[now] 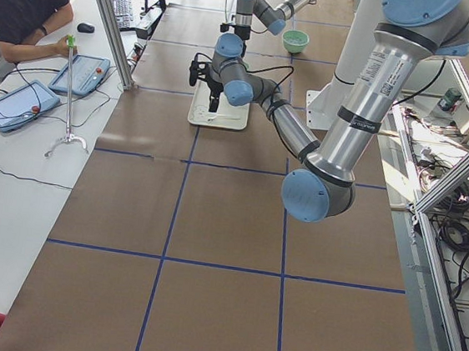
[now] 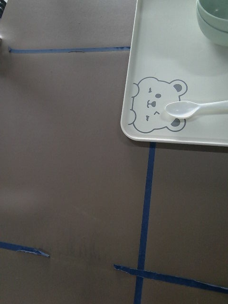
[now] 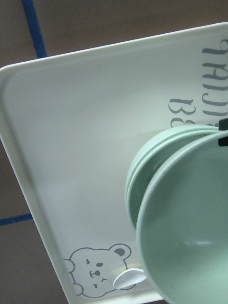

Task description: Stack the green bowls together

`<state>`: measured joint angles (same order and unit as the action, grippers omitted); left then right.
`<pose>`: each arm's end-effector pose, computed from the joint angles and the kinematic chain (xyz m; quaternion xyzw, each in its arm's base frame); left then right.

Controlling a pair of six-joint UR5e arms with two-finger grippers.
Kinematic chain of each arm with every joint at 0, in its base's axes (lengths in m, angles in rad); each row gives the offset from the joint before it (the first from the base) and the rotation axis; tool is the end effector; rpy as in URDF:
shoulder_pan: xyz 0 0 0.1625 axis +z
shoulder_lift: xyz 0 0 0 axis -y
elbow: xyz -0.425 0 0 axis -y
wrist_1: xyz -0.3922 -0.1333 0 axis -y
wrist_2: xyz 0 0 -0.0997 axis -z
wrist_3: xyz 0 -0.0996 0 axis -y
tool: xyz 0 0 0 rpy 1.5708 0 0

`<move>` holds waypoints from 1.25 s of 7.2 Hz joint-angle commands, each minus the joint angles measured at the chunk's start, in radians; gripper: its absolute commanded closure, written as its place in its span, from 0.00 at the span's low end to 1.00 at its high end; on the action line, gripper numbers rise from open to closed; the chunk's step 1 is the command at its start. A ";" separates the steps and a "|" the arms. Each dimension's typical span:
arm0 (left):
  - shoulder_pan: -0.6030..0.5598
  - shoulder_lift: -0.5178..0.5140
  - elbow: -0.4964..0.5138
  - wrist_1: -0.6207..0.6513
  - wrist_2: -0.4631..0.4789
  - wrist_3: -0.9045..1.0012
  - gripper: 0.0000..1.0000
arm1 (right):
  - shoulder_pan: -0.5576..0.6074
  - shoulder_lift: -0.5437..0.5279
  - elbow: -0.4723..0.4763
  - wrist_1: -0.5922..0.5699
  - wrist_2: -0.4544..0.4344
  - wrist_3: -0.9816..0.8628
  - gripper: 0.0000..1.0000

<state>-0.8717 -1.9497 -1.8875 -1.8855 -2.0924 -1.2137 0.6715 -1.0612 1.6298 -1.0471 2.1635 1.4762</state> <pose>0.3121 -0.5012 0.2675 0.0852 0.5121 -0.0945 0.8494 -0.4661 -0.4696 0.2719 -0.0458 -0.5540 0.0871 0.8267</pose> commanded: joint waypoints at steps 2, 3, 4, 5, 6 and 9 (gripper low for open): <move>0.003 -0.002 0.001 0.000 0.002 0.000 0.00 | -0.041 0.026 -0.007 -0.011 -0.050 0.039 1.00; 0.005 0.000 0.001 0.000 0.002 0.000 0.00 | -0.041 0.020 -0.010 -0.014 -0.051 0.038 1.00; 0.007 -0.002 0.001 0.000 0.002 -0.001 0.00 | -0.041 0.020 -0.013 -0.022 -0.063 0.039 1.00; 0.008 -0.002 0.001 0.000 0.003 -0.001 0.00 | -0.041 0.026 -0.014 -0.052 -0.080 0.039 1.00; 0.010 -0.002 0.001 0.000 0.003 -0.001 0.00 | -0.041 0.029 -0.016 -0.066 -0.086 0.041 1.00; 0.019 -0.002 -0.001 0.000 0.005 -0.003 0.00 | -0.041 0.036 -0.016 -0.085 -0.091 0.062 1.00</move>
<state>-0.8598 -1.9512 -1.8881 -1.8853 -2.0889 -1.2153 0.6305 -1.0302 1.6139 -1.1220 2.0752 1.5281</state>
